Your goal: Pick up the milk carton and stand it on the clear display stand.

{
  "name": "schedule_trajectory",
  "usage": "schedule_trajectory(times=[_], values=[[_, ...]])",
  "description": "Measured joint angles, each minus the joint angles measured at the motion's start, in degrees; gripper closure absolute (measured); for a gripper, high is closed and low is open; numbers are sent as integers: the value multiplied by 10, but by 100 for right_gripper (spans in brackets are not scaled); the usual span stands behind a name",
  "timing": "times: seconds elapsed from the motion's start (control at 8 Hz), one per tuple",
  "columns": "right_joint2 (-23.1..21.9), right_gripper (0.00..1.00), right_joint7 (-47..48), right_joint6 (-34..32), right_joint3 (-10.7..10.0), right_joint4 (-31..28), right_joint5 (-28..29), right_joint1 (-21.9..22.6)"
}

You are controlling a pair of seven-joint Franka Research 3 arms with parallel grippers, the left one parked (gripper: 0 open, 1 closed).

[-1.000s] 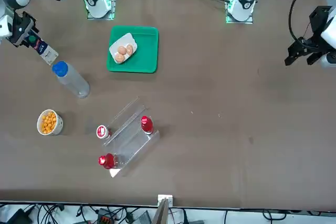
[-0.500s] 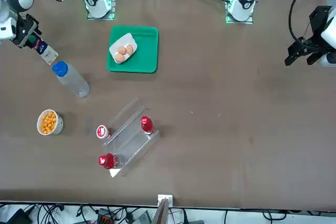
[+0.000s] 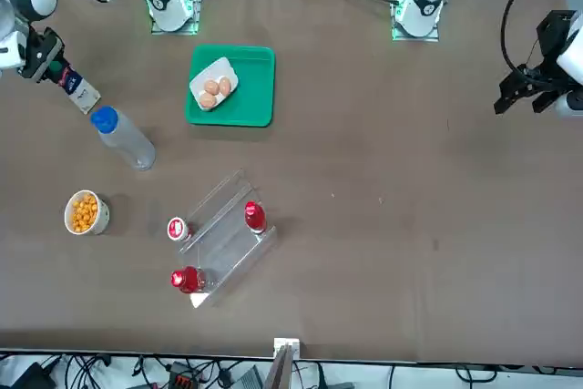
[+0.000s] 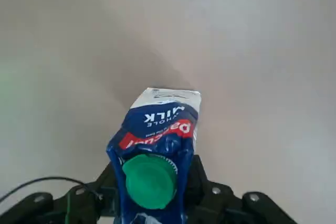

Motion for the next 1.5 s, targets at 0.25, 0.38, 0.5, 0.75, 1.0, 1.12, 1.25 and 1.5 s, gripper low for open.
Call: schedule_trajectory(times=[0.25, 0.38, 0.5, 0.75, 1.0, 1.12, 1.25, 1.5], values=[[-2, 47, 0, -12, 4, 38, 0, 4], [-4, 47, 2, -44, 6, 73, 0, 13], [-5, 47, 12, -82, 7, 116, 0, 29], [11, 47, 50, -177, 9, 225, 5, 75], [64, 47, 85, -272, 11, 358, 43, 111], [96, 46, 115, -309, 11, 421, 57, 128], [119, 46, 157, -330, 11, 465, 64, 151], [147, 46, 269, -354, 13, 521, 88, 213]])
